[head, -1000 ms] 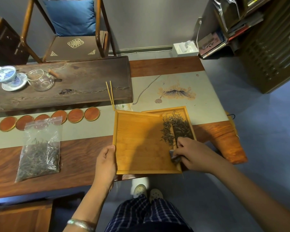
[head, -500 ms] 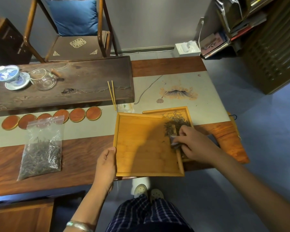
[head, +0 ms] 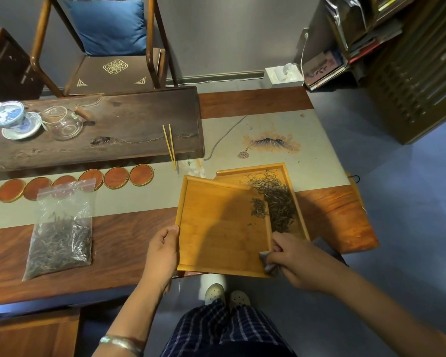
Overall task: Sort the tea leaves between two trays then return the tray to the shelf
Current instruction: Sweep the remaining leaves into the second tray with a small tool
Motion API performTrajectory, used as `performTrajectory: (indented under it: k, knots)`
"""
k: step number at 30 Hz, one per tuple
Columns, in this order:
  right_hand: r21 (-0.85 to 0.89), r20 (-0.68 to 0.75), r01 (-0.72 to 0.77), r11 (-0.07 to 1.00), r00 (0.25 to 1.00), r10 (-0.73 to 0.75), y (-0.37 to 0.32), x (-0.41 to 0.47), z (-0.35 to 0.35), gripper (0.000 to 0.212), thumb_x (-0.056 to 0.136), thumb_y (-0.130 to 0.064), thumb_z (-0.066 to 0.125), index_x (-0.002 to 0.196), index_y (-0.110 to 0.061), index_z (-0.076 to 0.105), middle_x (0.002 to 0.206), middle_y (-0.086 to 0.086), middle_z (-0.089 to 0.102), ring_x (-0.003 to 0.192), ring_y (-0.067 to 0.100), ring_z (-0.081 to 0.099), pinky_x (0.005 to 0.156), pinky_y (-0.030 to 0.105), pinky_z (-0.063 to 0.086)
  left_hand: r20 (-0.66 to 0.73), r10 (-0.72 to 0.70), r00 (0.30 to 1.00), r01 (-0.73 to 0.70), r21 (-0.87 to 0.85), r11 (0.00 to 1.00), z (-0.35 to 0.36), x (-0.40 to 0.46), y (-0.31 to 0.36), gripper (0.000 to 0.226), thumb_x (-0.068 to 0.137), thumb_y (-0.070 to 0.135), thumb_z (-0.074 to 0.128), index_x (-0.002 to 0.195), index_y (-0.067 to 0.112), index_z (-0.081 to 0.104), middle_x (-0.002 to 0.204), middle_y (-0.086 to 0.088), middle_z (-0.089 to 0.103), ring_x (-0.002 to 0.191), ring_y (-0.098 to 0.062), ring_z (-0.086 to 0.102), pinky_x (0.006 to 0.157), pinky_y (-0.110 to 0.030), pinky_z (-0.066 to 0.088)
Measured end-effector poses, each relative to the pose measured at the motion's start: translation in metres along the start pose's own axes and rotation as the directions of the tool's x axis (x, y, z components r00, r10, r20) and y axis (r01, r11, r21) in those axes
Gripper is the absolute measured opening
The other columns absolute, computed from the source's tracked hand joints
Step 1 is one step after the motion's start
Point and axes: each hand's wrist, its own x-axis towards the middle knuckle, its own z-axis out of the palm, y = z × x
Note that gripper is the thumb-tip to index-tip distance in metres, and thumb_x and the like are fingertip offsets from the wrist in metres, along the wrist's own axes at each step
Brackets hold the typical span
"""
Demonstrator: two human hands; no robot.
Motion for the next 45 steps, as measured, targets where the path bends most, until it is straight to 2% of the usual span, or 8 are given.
performTrajectory:
  k: [7, 10, 15, 19, 24, 31, 39, 45]
  knots:
    - [-0.091, -0.057, -0.07, 0.993, 0.996, 0.065, 0.012, 0.017, -0.005, 0.019, 0.093, -0.023, 0.05, 0.106, -0.017, 0.064, 0.102, 0.003, 0.048, 0.089, 0.015, 0.045, 0.066, 0.026, 0.042, 0.051, 0.018, 0.999, -0.019, 0.008, 1.0, -0.002, 0.002, 0.003, 0.026, 0.101, 0.028, 0.045, 0.097, 0.018, 0.069, 0.092, 0.004, 0.072, 0.086, -0.011, 0.065, 0.071, -0.025, 0.045]
    - [-0.115, -0.113, -0.119, 0.986, 0.988, 0.106, 0.022, 0.028, -0.004, 0.022, 0.095, -0.026, 0.047, 0.107, -0.016, 0.063, 0.101, 0.002, 0.044, 0.085, 0.009, 0.034, 0.063, 0.023, 0.03, 0.064, 0.01, 0.998, -0.012, 0.021, 1.0, -0.003, -0.002, 0.0, 0.027, 0.1, 0.03, 0.045, 0.099, 0.017, 0.069, 0.088, 0.005, 0.073, 0.084, -0.01, 0.066, 0.071, -0.025, 0.046]
    - [-0.13, -0.14, -0.173, 0.976, 0.978, 0.155, 0.032, 0.039, -0.003, 0.024, 0.095, -0.025, 0.047, 0.107, -0.013, 0.063, 0.094, 0.001, 0.038, 0.08, 0.009, 0.028, 0.059, 0.02, 0.026, 0.087, 0.004, 0.996, -0.008, 0.04, 0.999, -0.005, -0.006, -0.004, 0.03, 0.1, 0.032, 0.045, 0.107, 0.013, 0.067, 0.102, -0.004, 0.071, 0.098, -0.02, 0.065, 0.09, -0.037, 0.049]
    - [-0.012, -0.247, -0.233, 0.972, 0.943, 0.223, 0.021, 0.032, -0.011, 0.018, 0.09, -0.014, 0.052, 0.101, -0.009, 0.065, 0.088, 0.0, 0.037, 0.079, 0.012, 0.035, 0.059, 0.026, 0.037, 0.092, -0.011, 0.996, 0.011, 0.0, 1.0, -0.007, -0.01, -0.004, 0.033, 0.101, 0.031, 0.042, 0.097, 0.01, 0.068, 0.098, -0.011, 0.071, 0.094, -0.024, 0.065, 0.086, -0.036, 0.049]
    - [0.189, -0.281, -0.043, 0.981, 0.955, 0.096, -0.033, 0.014, -0.012, 0.025, 0.083, -0.004, 0.059, 0.106, -0.012, 0.067, 0.087, 0.002, 0.043, 0.076, 0.013, 0.042, 0.057, 0.025, 0.039, 0.083, 0.003, 0.997, -0.003, -0.004, 1.0, -0.005, -0.011, -0.001, 0.034, 0.101, 0.03, 0.042, 0.093, 0.014, 0.071, 0.09, 0.0, 0.074, 0.086, -0.013, 0.067, 0.073, -0.026, 0.045]
    - [0.181, -0.25, 0.024, 0.983, 0.968, 0.022, -0.075, 0.023, 0.011, 0.037, 0.089, -0.008, 0.056, 0.126, -0.014, 0.06, 0.092, 0.006, 0.046, 0.081, 0.014, 0.044, 0.059, 0.031, 0.044, 0.082, 0.028, 0.996, -0.028, -0.008, 1.0, -0.001, -0.015, -0.002, 0.041, 0.102, 0.028, 0.041, 0.075, 0.02, 0.07, 0.07, 0.004, 0.069, 0.069, -0.011, 0.063, 0.069, -0.027, 0.047]
    - [0.043, -0.258, -0.036, 0.998, 0.965, 0.046, -0.06, 0.025, 0.019, 0.04, 0.081, -0.006, 0.067, 0.121, -0.012, 0.063, 0.087, 0.005, 0.05, 0.078, 0.017, 0.049, 0.057, 0.025, 0.039, 0.094, 0.014, 0.995, -0.009, -0.052, 0.999, -0.002, -0.018, 0.001, 0.045, 0.102, 0.029, 0.04, 0.074, 0.034, 0.075, 0.07, 0.009, 0.072, 0.063, 0.0, 0.064, 0.063, -0.021, 0.047]
    - [0.053, -0.292, -0.256, 0.965, 0.921, 0.26, -0.026, 0.035, 0.019, 0.034, 0.088, -0.01, 0.063, 0.122, -0.011, 0.062, 0.089, 0.006, 0.048, 0.079, 0.017, 0.047, 0.057, 0.028, 0.041, 0.089, 0.017, 0.996, -0.012, -0.051, 0.999, -0.003, -0.02, -0.004, 0.043, 0.102, 0.028, 0.04, 0.076, 0.034, 0.075, 0.076, 0.006, 0.074, 0.068, -0.004, 0.066, 0.064, -0.02, 0.049]
